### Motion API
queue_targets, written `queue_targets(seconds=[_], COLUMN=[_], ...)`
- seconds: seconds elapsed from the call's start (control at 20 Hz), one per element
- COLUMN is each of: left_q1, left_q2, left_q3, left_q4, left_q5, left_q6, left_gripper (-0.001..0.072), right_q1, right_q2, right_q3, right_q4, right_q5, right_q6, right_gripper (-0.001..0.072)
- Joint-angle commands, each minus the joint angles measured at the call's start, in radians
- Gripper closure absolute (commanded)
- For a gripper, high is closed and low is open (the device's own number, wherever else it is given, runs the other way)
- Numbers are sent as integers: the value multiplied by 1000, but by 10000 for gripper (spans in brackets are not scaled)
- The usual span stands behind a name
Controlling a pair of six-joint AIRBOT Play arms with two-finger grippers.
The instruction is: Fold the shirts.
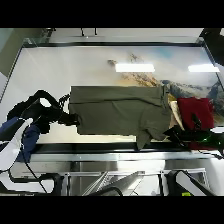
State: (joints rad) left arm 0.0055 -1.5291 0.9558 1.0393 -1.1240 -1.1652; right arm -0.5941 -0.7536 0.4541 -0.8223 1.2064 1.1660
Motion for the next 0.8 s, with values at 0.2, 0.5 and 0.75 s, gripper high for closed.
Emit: queue_targets(seconds=[0.2,0.5,0.75], left_q1=[0,0,0], left_q2=[75,79,79], left_q3=[0,0,0], left_q4=[-10,-10,-10], left_q5=[-71,-76,-69], left_q6=[8,8,8], left_gripper=[661,661,661], right_q1=[108,-26,-55], right_q2=[-53,-1,-42], right_q3=[-11,35,32], right_q4=[19,14,-67], right_q5=[-80,44,6], right_q6=[-18,-14,8], right_gripper=[273,273,273])
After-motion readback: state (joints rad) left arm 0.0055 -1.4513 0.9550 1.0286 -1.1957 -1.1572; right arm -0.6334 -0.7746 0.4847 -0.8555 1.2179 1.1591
